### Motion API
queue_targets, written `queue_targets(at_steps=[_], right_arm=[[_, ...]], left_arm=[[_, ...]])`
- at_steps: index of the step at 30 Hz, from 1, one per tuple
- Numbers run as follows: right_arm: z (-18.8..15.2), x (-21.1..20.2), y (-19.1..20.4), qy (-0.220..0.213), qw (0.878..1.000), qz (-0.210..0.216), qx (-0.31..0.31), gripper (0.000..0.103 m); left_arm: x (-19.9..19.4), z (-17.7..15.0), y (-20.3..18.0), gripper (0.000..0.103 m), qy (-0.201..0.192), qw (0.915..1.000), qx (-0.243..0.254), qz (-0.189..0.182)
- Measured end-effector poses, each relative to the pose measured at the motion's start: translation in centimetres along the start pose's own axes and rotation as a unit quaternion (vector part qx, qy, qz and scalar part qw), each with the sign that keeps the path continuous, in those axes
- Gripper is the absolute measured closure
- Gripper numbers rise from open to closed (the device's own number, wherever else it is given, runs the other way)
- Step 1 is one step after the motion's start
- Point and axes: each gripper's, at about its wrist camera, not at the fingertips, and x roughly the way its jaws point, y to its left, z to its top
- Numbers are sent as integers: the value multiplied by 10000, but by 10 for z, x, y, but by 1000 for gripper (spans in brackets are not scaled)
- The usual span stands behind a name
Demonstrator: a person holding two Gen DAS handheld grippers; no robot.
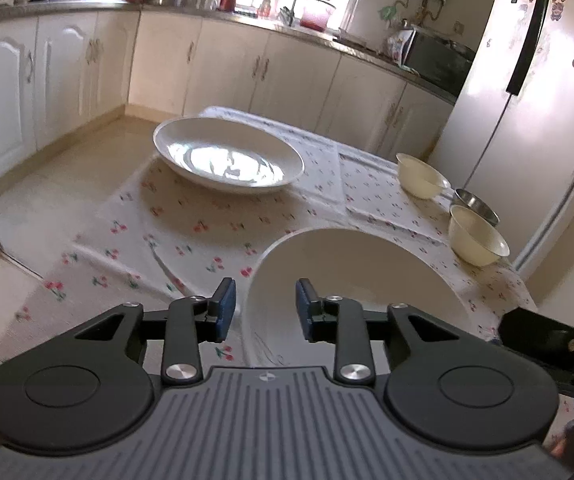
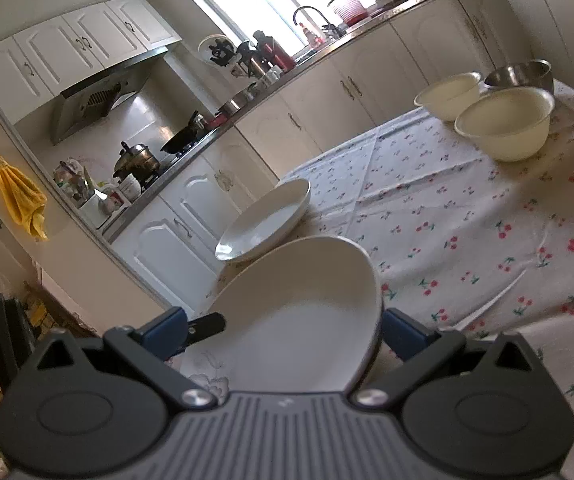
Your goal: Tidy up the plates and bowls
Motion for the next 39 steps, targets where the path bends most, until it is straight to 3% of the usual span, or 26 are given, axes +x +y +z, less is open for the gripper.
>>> queue_targets(at_steps=[16,30,39], right_arm=[[-5,-55,-35,-479,9918,-807,867,1],[-10,-88,-43,-917,9855,-1097,916,0],[-8,-93,-53,-927,9849,-1038,1033,0]], left_arm=[[-39,-3,-13,5,-168,9996,208,-122],[-64,-6,-23,0,-94,9995,-40,-299],[-62,6,-21,0,-203,9993,-224,-219]])
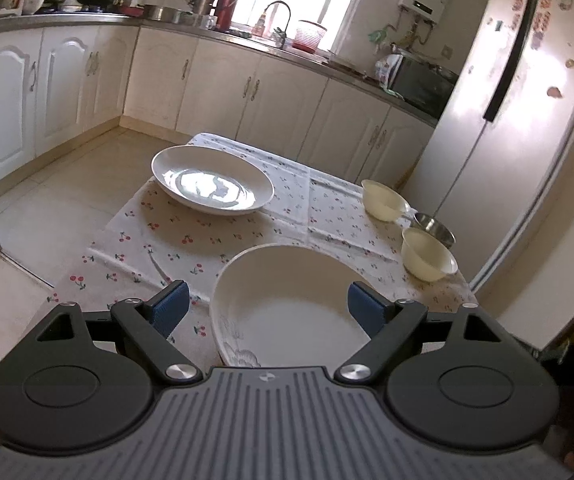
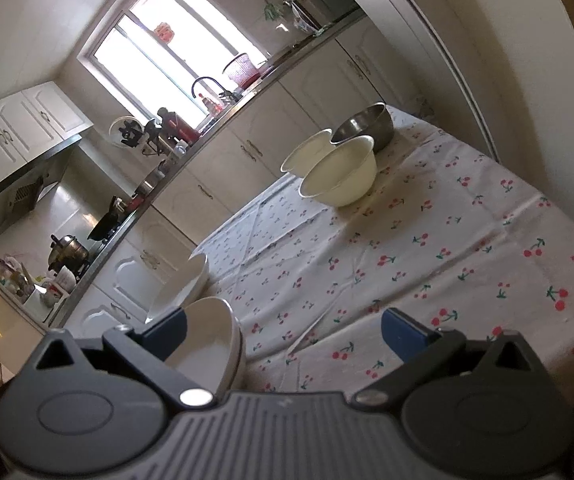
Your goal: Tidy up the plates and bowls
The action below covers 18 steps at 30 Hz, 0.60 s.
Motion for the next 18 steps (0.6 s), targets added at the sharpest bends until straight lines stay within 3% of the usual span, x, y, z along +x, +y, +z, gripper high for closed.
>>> queue_targets(at_steps=[11,18], right_arm=[[23,21,22,152,9987,440,-190,0],[58,72,62,552,9935,888,-459,0]], left_arm=[[34,39,27,0,-190,9969,-664,372],[70,76,53,0,-404,9916,-992,729]])
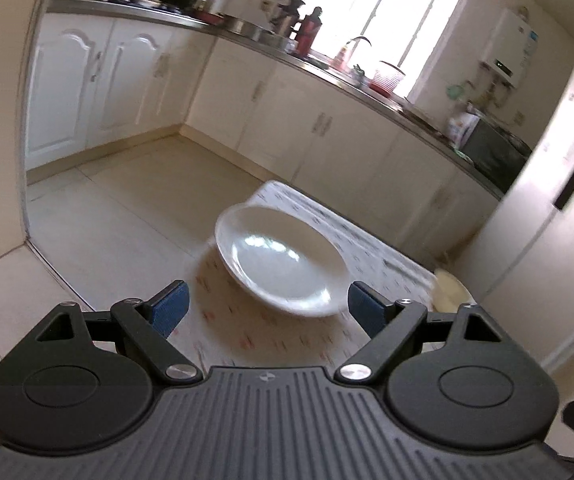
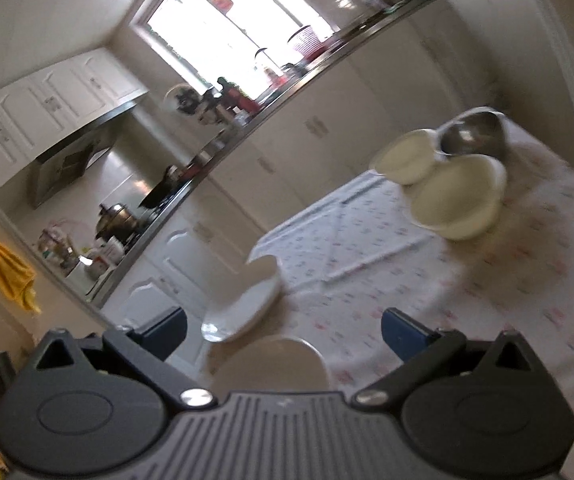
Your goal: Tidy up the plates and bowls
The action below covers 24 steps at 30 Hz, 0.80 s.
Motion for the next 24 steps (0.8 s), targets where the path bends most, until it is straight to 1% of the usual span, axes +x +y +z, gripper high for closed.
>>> queue_targets(at_steps=[6,8,12,14,16,18,20,21,22,23,24], right_arm=[[29,58,12,383,9982,444,-118,0],[36,80,16,522,9969,562,-152,0],[43,122,20,769,9935,828,-101,0],[45,142,20,898,9919,901,-53,0],[46,161,17,1043,9900,944,-29,0],[47,182,17,1187,9886,931,23,1],[47,196,12,1291,9872,933,91,2],[47,204,11,1347,9864,935,113,2],[47,210,10,1396,9856,943,125,3],[47,216,8,1449,9847,952,153,4],[46,221,6,1520,9834,968,208,5]], left_arm=[[39,22,10,0,-18,9996,-94,251],[49,22,13,6,25,9993,-95,358],[73,23,20,13,203,9987,-154,450],[85,23,24,21,271,9982,-208,488],[97,26,26,25,310,9979,-194,530],[105,26,28,33,376,9977,-174,534],[111,25,30,46,417,9975,-150,558],[115,25,29,49,437,9973,-122,579],[117,24,29,56,458,9971,-108,593],[121,24,29,60,484,9971,-101,587],[125,25,29,62,509,9971,-84,567]])
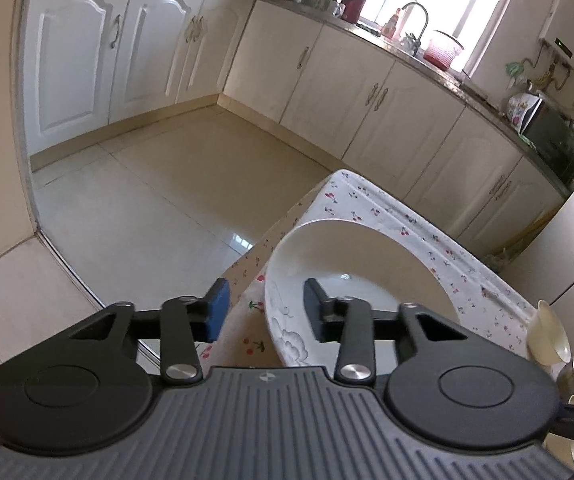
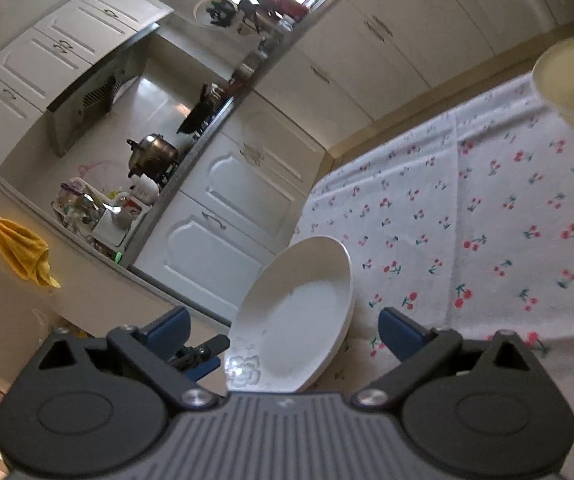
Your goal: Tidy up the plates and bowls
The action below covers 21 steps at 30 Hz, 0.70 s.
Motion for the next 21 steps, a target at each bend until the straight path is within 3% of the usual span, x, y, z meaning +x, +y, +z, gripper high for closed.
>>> queue_targets(at_steps=[6,21], right_arm=[[6,25,-16,278,9987,234,348,5],[20,55,-17,457,9977,394,322,0]], left_arm=[[13,0,-1,65,87,9999,117,29],[14,-1,-5,76,-17,9988,482,101]])
